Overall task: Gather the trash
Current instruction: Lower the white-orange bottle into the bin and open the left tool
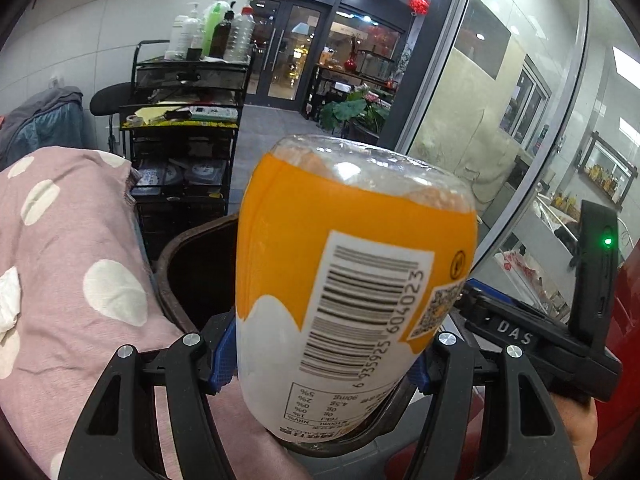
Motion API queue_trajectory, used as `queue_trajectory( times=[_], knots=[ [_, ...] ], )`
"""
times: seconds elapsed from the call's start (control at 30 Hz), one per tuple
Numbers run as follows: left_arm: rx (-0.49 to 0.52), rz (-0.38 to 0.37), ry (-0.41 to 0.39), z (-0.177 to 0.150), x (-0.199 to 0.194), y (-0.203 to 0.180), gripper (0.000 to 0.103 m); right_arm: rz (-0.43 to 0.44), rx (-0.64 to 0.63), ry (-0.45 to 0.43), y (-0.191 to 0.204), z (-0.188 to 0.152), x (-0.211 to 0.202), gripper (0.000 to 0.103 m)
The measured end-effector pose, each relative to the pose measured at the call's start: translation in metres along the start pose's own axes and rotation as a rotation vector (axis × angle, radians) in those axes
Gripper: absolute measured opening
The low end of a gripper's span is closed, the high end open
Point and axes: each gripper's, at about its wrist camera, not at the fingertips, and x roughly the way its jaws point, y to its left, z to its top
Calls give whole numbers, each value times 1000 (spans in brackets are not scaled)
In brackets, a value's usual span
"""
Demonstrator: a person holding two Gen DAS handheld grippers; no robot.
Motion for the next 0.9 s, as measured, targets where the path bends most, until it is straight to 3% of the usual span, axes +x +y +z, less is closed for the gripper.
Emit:
queue_trajectory(
  times=[0.6, 0.8, 0.9],
  knots=[
    [-38, -18, 233, -3, 60, -1, 65, -34, 45, -20, -27, 7, -8, 78],
    [19, 24, 284, -8, 61, -9, 92, -30, 52, -13, -27, 8, -7, 78],
    [56, 73, 302, -10, 61, -11, 93, -29, 54, -11, -26, 7, -7, 78]
  ],
)
